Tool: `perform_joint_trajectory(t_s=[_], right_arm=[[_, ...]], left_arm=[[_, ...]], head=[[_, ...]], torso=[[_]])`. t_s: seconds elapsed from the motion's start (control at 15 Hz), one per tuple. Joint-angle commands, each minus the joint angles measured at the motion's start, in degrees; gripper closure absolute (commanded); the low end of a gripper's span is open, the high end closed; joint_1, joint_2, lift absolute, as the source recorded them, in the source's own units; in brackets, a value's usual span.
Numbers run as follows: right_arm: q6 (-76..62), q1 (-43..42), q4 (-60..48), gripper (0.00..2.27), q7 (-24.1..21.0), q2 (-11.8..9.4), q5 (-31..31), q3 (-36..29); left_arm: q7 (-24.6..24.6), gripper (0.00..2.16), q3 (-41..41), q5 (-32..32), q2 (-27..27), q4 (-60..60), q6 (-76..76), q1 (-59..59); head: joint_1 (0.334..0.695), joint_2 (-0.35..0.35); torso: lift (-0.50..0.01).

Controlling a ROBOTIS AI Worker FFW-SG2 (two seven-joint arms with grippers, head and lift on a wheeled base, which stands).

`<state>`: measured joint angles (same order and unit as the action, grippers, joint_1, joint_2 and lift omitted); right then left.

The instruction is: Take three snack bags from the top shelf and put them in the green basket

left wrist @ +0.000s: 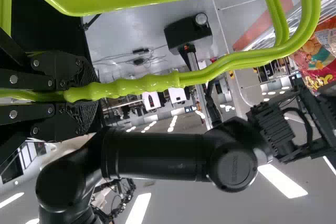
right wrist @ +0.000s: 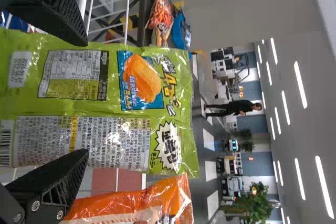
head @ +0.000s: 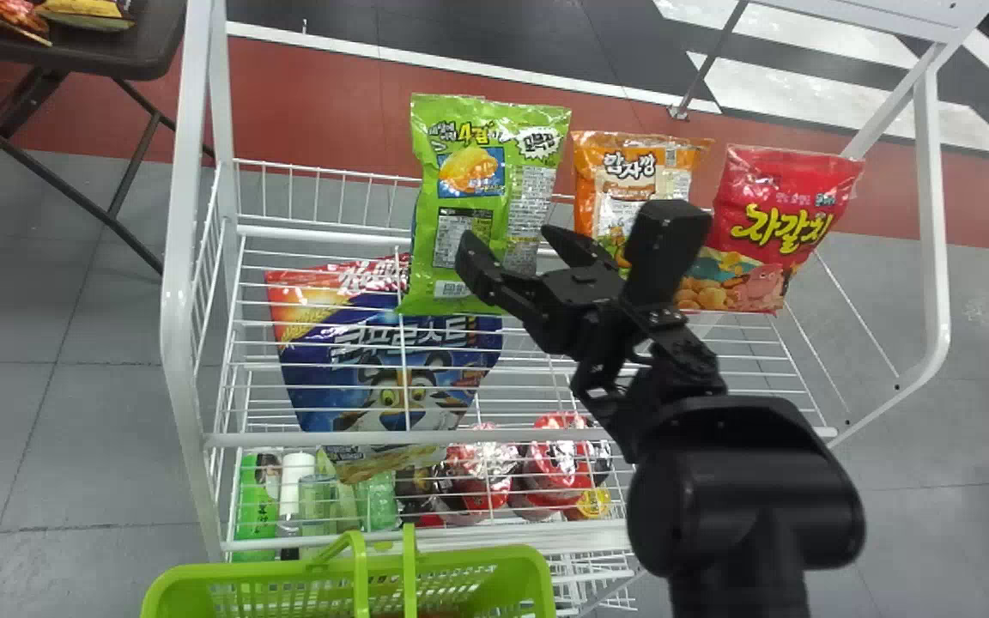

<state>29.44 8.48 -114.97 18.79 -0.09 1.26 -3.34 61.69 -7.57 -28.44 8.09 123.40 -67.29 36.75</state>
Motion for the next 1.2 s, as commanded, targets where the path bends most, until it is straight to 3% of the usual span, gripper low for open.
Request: perform_joint_trajectory(t_s=[0.0,0.07,0.2,0.27,0.47,0.87,1.13], right_arm=[[-3.8,-3.3,5.4,0.12,0.5,0.1,-2.8,1.8],[-4.0,-4.1,6.3,0.40,1.5,0.1,-3.0,2.0],[-3.3,-4.8,6.7,1.84,5.0,0.1,-2.8,2.1],[-1.4,-4.9,6.7,2.11,6.7,0.1,-2.8,1.9],[0.9,-5.6,6.6,2.22,8.2,0.1,-2.8,1.1],[1.1,-7.9,9.4,2.22,9.2,0.1,-3.0,-0.3],[-4.3,-2.9,7.9,2.22,9.9,0.1,-1.3,-0.7]], left_arm=[[-0.3,1.36,0.5,-0.3,-0.1,-0.4,0.0,-0.4],[-0.3,1.36,0.7,-0.6,-0.2,-0.8,-0.2,-0.6],[-0.3,1.36,0.7,-0.7,-0.2,-1.4,-0.2,-1.4],[-0.3,1.36,0.6,-0.7,-0.2,-1.7,-0.5,-1.9],[-0.3,1.36,0.6,-0.7,-0.1,-1.7,-0.5,-1.9],[-0.3,1.36,0.6,-0.7,0.0,-1.7,-0.5,-1.8],[-0.4,1.36,0.5,-0.7,0.0,-1.5,-0.5,-1.2]], head=[[0.695,-0.350],[0.695,-0.350],[0.695,-0.341],[0.695,-0.327],[0.695,-0.304],[0.695,-0.316],[0.695,-0.327]], torso=[[-0.044],[-0.044],[-0.044],[-0.044],[-0.044],[-0.044],[-0.044]])
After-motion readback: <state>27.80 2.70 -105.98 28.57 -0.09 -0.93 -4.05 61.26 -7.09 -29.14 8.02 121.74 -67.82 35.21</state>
